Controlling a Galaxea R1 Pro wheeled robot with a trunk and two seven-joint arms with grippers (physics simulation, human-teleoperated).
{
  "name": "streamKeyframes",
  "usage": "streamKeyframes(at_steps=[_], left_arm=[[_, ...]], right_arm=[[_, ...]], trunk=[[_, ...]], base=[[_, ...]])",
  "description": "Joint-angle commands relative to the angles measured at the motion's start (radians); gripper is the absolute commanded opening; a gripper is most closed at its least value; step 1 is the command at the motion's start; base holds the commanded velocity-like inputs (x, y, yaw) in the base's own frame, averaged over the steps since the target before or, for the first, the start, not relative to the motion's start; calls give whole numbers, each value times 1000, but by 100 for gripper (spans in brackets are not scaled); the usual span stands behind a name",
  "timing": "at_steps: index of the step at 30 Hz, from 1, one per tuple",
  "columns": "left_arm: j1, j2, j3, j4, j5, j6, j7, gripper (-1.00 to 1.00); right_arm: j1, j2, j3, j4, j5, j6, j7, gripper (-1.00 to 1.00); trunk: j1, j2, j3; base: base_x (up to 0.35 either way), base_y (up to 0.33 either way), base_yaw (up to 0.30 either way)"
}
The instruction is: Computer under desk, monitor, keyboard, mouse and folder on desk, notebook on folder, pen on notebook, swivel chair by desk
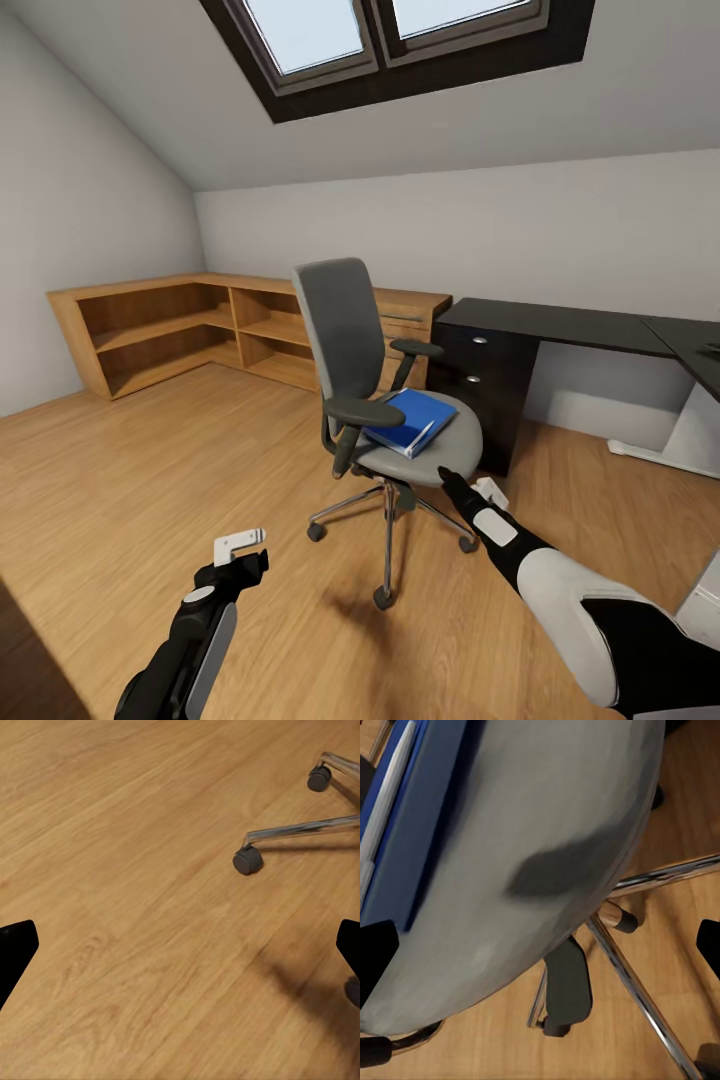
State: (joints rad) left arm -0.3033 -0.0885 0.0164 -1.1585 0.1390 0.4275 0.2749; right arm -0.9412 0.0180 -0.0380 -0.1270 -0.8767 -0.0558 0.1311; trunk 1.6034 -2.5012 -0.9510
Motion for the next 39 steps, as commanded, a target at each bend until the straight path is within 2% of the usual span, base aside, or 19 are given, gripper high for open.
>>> streamKeyframes(at_steps=[1, 9, 14, 33, 39], left_arm=[[0, 0, 1, -1, 10, 3, 6, 100], [0, 0, -1, -1, 11, 4, 5, 100], [0, 0, -1, 0, 11, 4, 4, 100], [0, 0, -1, 0, 11, 4, 4, 100], [0, 0, -1, 0, 11, 4, 5, 100]], right_arm=[[-1, 0, -4, 2, -4, -3, 6, 100], [1, 2, -4, 3, -5, -1, 10, 100], [1, 10, -4, 3, -4, -2, 10, 100], [1, 12, -4, 3, -4, -4, 10, 100], [1, 20, -4, 3, -4, -4, 10, 100]], trunk=[[0, 0, -1], [0, 0, -1], [0, 0, -1], [0, 0, -1], [0, 0, -1]], base=[[0, 0, 0], [109, 0, 0], [231, 0, 0], [305, 0, 0], [90, 0, 13]])
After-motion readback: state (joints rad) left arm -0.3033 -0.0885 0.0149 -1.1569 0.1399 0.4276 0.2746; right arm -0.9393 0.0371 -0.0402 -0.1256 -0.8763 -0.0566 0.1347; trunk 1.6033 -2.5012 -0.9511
